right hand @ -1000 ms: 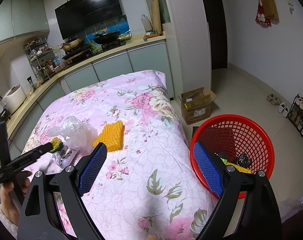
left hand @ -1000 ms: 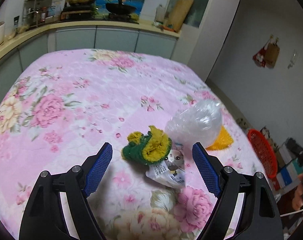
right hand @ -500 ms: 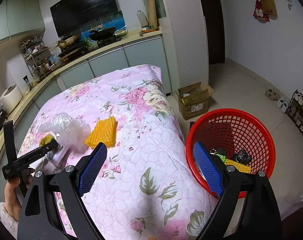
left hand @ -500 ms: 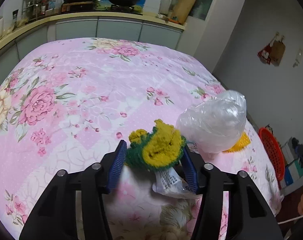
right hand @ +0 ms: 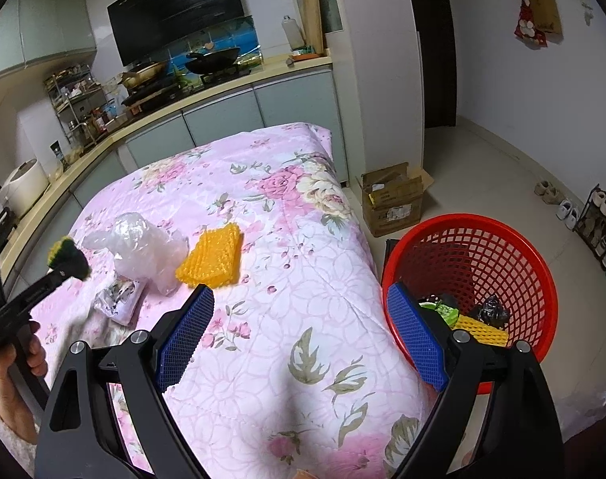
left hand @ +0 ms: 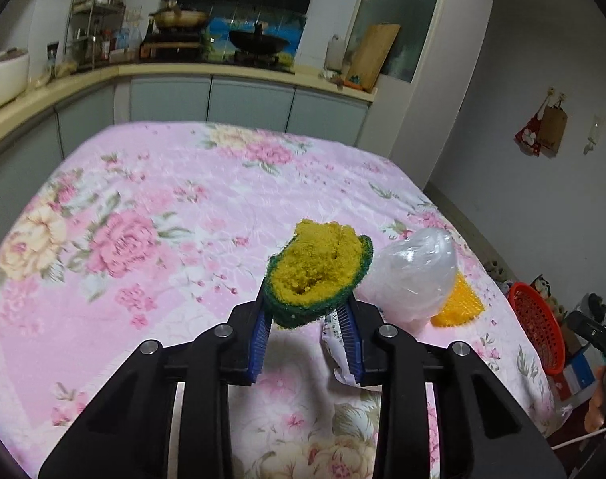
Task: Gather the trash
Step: 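Grasp the green-yellow scrubber with the left gripper and lift it, then hold the scrubber in the left gripper while the right gripper grasps the clear plastic bag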
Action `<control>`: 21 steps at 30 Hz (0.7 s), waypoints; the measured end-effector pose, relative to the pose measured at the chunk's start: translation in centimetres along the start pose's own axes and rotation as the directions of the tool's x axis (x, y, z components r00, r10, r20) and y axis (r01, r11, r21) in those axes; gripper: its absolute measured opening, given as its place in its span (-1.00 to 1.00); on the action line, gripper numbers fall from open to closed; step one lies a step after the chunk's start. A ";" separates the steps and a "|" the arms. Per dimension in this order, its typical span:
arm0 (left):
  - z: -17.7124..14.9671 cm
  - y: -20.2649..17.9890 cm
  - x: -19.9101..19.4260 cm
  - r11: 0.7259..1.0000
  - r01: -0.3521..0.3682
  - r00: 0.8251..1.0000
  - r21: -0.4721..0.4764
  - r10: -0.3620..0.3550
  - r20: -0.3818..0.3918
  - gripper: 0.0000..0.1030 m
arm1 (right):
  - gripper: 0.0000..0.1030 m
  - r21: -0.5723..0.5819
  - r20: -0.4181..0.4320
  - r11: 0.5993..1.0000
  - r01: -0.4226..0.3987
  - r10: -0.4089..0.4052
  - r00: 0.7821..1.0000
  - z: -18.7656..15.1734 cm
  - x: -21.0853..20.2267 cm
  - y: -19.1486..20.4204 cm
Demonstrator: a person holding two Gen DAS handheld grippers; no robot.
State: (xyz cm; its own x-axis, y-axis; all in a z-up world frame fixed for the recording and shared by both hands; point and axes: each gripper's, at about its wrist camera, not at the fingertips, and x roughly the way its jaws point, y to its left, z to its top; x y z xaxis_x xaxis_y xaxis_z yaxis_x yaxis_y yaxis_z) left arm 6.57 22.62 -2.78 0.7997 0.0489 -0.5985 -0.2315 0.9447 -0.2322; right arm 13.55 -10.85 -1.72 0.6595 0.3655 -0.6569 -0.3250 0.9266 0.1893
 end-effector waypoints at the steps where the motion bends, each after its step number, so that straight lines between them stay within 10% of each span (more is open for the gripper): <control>1: -0.1 -0.2 -0.4 1.000 -0.007 1.000 0.011 0.007 0.007 -0.41 | 0.66 -0.002 -0.003 1.000 -0.001 0.001 1.000 -0.1 0.1 0.1; 21: -2.6 0.0 -4.5 0.991 -0.127 0.984 0.045 0.120 0.129 -0.41 | 0.66 -0.106 0.000 0.990 -0.094 0.094 0.996 0.0 2.7 5.6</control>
State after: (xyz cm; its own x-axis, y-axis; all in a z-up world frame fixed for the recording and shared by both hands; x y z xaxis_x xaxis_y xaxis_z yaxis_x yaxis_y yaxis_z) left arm 1.52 21.53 -2.06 0.8310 0.2036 -0.5177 -0.3061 0.9444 -0.1199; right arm 13.47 -4.69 -2.42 0.6255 0.4513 -0.6364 -0.4553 0.8736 0.1720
